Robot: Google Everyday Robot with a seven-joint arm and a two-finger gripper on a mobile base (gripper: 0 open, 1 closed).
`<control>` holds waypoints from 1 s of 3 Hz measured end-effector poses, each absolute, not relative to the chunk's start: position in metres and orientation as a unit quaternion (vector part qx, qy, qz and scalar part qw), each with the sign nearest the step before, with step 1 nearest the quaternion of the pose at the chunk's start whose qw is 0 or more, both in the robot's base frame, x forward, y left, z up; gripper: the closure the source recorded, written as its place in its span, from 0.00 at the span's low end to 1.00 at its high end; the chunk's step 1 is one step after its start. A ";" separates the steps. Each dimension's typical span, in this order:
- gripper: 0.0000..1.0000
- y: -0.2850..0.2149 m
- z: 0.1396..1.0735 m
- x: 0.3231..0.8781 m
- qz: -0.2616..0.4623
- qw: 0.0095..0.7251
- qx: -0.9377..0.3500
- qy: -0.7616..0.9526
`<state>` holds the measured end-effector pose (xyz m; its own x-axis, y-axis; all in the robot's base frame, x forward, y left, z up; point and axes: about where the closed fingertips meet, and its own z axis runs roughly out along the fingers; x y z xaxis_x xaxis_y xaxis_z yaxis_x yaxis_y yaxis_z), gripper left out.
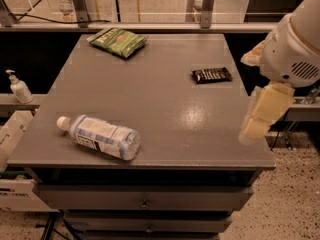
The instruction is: Move blue plastic bottle near rxbar chocolate
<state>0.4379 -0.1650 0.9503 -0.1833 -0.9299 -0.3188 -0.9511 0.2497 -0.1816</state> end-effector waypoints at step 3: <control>0.00 -0.024 0.935 0.422 0.180 0.257 -0.602 0.734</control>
Offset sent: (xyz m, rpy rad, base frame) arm -0.0111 0.1569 -0.0174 0.3394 0.1095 0.0894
